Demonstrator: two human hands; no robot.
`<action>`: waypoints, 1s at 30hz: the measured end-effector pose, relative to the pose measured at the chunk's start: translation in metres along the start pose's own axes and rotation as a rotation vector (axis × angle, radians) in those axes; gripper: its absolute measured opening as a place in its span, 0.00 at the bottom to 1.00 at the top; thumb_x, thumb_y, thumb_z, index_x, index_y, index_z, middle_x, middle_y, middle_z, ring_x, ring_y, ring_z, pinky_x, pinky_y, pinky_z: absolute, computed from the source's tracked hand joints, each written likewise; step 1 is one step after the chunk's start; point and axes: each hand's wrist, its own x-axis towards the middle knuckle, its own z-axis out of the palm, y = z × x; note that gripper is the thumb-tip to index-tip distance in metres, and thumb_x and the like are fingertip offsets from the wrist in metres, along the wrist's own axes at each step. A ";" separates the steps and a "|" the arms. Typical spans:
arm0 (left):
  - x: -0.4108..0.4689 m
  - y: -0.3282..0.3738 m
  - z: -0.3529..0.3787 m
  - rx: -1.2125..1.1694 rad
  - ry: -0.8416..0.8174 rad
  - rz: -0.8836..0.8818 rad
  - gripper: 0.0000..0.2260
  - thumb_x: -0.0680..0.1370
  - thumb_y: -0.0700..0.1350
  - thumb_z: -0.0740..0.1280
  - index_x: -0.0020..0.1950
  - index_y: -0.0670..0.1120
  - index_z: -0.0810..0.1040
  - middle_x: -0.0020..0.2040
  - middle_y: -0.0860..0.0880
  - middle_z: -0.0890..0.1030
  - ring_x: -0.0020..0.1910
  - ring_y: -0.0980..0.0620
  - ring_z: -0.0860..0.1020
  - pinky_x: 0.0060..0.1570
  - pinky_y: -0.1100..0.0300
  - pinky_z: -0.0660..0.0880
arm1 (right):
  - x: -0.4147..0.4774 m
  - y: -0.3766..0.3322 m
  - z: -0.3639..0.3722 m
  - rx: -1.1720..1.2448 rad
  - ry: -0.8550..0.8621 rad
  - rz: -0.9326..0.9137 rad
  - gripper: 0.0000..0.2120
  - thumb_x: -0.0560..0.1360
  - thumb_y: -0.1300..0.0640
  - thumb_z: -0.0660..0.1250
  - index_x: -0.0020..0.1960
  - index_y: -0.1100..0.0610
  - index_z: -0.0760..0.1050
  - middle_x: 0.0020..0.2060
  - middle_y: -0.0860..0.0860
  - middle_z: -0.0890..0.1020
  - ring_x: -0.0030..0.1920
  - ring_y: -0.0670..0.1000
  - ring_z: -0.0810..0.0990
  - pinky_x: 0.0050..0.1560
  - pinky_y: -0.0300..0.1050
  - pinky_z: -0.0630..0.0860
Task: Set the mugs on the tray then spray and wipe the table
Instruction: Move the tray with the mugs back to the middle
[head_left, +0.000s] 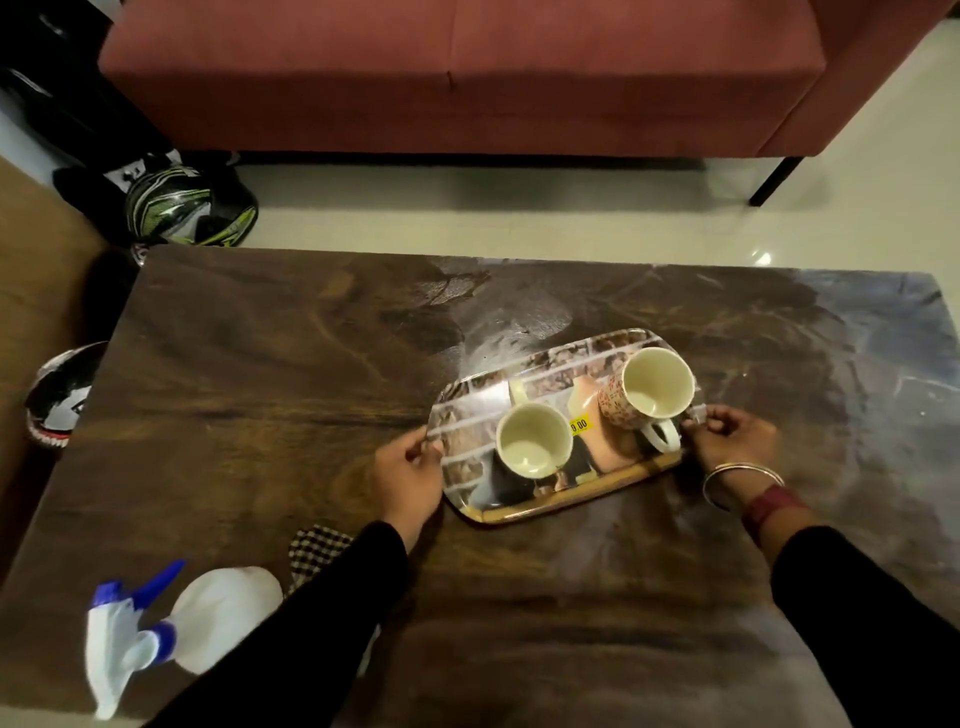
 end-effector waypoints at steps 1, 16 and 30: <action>0.010 0.005 0.001 -0.004 -0.005 -0.002 0.10 0.79 0.39 0.71 0.60 0.43 0.86 0.51 0.49 0.87 0.46 0.54 0.84 0.53 0.57 0.81 | -0.005 0.004 0.002 0.043 0.010 0.021 0.05 0.71 0.64 0.76 0.44 0.56 0.84 0.34 0.52 0.83 0.34 0.52 0.79 0.35 0.39 0.79; 0.063 0.039 0.012 0.064 0.021 0.047 0.12 0.77 0.42 0.75 0.60 0.45 0.86 0.55 0.49 0.87 0.53 0.55 0.83 0.65 0.56 0.79 | -0.053 0.037 0.015 0.204 0.208 0.242 0.07 0.68 0.62 0.79 0.42 0.55 0.82 0.32 0.51 0.83 0.32 0.49 0.79 0.48 0.54 0.83; 0.053 0.025 0.008 0.039 0.024 -0.016 0.12 0.76 0.44 0.75 0.59 0.48 0.86 0.56 0.52 0.87 0.56 0.54 0.84 0.64 0.53 0.80 | -0.057 0.023 0.010 0.169 0.219 0.177 0.07 0.70 0.65 0.77 0.47 0.59 0.83 0.37 0.58 0.84 0.36 0.53 0.80 0.47 0.50 0.81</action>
